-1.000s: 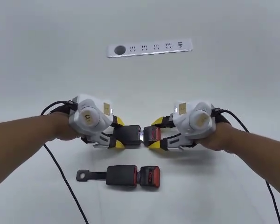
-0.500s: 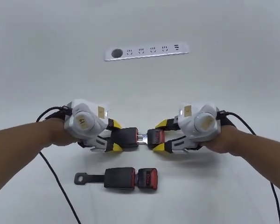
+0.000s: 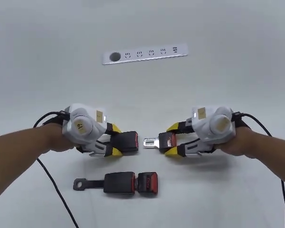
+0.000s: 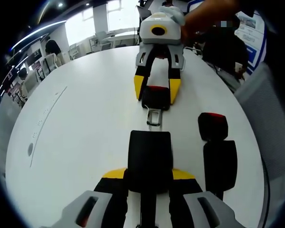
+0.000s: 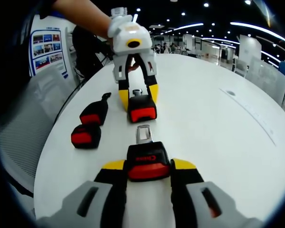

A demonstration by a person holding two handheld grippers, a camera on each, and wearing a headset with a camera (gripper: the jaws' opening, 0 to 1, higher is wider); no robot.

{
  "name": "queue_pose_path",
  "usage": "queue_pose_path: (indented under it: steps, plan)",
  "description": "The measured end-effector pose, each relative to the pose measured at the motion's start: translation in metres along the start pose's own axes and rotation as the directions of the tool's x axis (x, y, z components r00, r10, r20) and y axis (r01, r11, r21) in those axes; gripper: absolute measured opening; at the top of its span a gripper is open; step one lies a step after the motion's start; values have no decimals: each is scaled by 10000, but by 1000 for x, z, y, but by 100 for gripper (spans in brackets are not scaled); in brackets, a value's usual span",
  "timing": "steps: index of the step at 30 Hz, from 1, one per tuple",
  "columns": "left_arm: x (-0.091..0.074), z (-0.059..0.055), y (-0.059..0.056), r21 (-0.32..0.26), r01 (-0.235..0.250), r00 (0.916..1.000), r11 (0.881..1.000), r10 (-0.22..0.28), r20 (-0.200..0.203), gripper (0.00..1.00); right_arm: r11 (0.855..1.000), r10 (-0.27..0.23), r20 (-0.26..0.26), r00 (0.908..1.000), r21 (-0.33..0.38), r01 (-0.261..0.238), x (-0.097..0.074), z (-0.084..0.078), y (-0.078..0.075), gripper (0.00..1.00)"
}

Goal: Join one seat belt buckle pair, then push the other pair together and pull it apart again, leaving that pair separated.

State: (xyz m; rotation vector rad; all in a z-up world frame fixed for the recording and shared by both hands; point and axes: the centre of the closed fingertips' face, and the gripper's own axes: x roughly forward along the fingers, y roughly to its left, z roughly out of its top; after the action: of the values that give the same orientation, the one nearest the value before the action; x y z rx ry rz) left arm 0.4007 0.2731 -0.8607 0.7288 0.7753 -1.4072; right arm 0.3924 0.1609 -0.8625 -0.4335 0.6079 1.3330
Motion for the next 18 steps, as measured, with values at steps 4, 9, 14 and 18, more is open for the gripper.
queue_pose_path:
  steps: [4, 9, 14, 18]
  plan:
    - [0, 1, -1, -5, -36, 10000, 10000, 36, -53, 34, 10000, -52, 12, 10000, -34, 52, -8, -8, 2, 36]
    - [0, 2, -1, -50, -47, 9999, 10000, 46, -102, 34, 9998, -184, -62, 9998, 87, 185, -19, -19, 2, 36]
    - [-1, 3, -1, -67, -52, 9999, 10000, 51, -88, 34, 9996, -210, -62, 9998, 203, 211, -31, -29, 4, 37]
    - [-1, 4, -1, -74, -52, 9999, 10000, 51, -100, 34, 9996, -183, -152, 9997, 215, 186, -38, -35, 6, 37]
